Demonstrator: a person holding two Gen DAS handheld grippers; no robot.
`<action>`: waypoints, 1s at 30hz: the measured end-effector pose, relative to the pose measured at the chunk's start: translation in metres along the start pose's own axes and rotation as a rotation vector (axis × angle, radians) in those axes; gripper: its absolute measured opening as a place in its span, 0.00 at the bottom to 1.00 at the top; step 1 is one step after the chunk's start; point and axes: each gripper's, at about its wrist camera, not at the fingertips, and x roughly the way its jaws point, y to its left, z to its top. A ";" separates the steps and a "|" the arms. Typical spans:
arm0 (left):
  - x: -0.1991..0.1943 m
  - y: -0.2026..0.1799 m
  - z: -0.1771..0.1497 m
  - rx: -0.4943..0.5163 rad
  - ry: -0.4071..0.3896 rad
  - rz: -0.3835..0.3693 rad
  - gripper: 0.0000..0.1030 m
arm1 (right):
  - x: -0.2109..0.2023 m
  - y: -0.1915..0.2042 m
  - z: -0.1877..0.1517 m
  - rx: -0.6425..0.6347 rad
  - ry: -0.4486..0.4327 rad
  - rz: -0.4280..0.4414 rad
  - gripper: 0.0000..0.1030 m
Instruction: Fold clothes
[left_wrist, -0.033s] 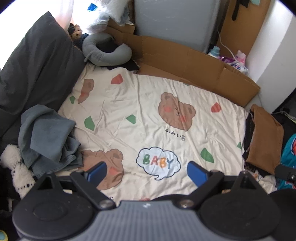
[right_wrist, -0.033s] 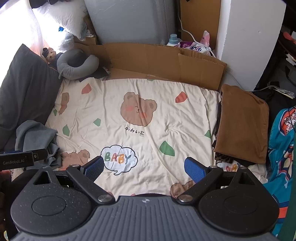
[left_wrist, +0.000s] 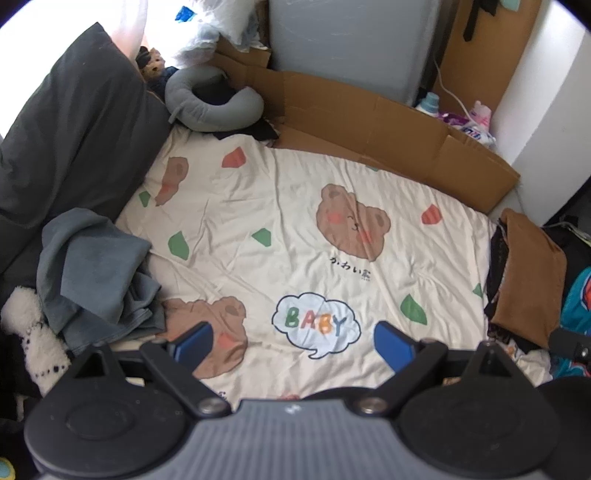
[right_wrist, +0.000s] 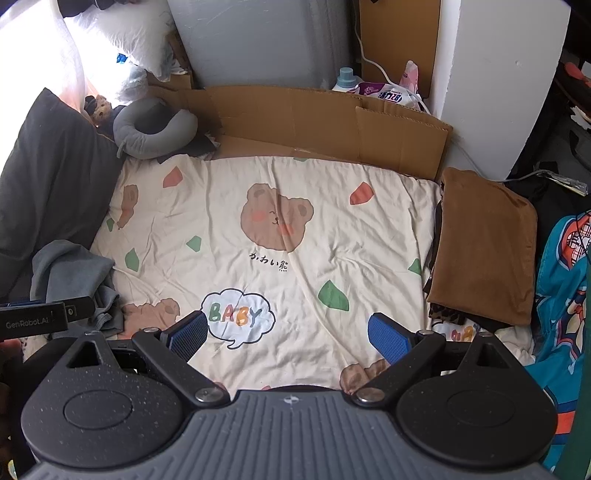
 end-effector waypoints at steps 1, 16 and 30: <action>0.000 0.000 0.001 -0.002 0.003 0.001 0.92 | 0.000 0.000 0.000 0.002 -0.001 0.003 0.94; 0.000 0.001 0.005 -0.017 -0.009 -0.031 0.92 | 0.002 -0.001 0.001 0.008 0.007 0.008 0.94; 0.001 0.004 0.001 -0.027 -0.004 -0.028 0.93 | 0.001 -0.001 0.001 0.022 0.002 0.003 0.94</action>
